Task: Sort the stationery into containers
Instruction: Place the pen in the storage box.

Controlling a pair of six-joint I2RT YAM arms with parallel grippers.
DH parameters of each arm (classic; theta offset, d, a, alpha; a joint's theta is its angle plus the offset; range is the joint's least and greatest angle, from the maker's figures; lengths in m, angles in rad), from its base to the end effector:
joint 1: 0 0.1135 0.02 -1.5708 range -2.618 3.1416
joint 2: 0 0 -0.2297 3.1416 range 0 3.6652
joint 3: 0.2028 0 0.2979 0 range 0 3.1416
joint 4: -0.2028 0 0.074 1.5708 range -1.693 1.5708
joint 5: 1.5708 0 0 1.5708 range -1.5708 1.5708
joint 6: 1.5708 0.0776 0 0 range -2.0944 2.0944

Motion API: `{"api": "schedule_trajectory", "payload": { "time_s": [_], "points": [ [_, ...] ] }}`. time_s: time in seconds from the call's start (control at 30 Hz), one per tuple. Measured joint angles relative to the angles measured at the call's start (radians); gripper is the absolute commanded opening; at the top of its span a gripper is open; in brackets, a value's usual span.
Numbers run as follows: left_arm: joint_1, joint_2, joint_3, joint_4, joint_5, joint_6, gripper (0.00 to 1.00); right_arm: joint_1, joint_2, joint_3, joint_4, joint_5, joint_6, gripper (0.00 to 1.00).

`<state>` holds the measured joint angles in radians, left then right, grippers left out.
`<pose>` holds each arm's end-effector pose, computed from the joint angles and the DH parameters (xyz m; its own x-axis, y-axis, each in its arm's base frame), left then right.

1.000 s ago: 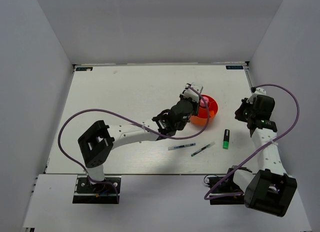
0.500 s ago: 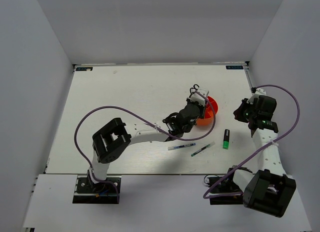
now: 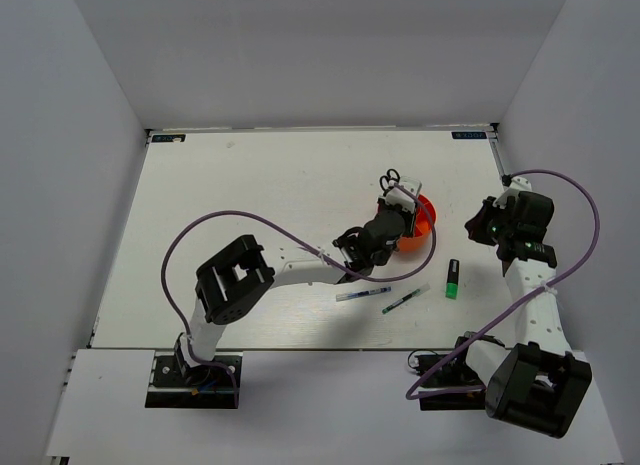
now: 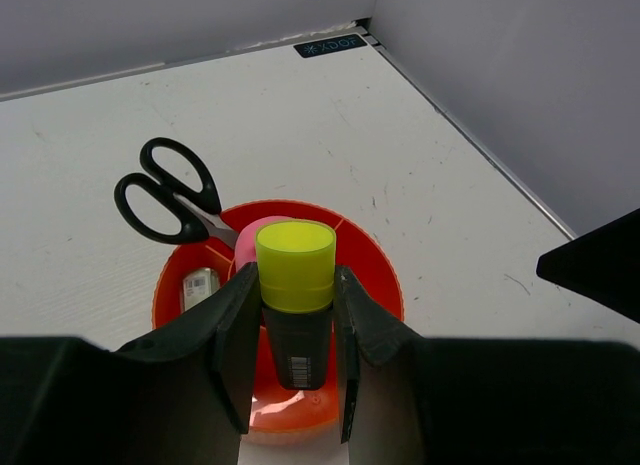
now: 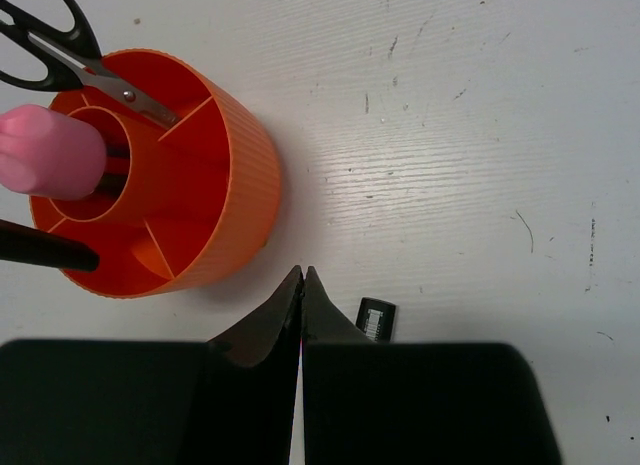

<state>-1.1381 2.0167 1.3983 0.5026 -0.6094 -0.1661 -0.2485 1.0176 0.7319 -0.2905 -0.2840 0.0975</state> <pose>0.2619 -0.4610 0.1846 -0.1314 -0.0387 -0.9906 0.4911 0.8655 -0.0990 0.3162 -0.0578 0.2034 -0.5248 0.2296 -0.8197 0.0597 0.9705 0.2336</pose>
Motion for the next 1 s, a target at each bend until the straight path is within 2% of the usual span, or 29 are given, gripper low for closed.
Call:
{"api": "schedule_trajectory", "payload": {
  "time_s": [0.5,0.67,0.7,0.87,1.0],
  "points": [
    [0.002,0.025,0.009,0.010,-0.013,-0.012,0.00,0.000,-0.011,0.000,-0.001,-0.018,-0.001,0.00],
    [0.002,0.025,0.008,0.010,-0.019,-0.026,0.06,0.000,-0.011,0.000,-0.007,-0.034,-0.010,0.15],
    [0.002,0.025,0.005,0.010,-0.023,-0.028,0.09,0.000,-0.011,0.000,-0.009,-0.040,-0.015,0.20],
    [0.002,0.025,-0.021,0.007,-0.038,-0.038,0.12,-0.006,-0.011,0.000,-0.016,-0.066,-0.029,0.30],
    [0.001,0.025,-0.034,0.003,-0.047,-0.043,0.25,-0.013,-0.011,0.000,-0.032,-0.093,-0.035,0.36]
  ]
}}
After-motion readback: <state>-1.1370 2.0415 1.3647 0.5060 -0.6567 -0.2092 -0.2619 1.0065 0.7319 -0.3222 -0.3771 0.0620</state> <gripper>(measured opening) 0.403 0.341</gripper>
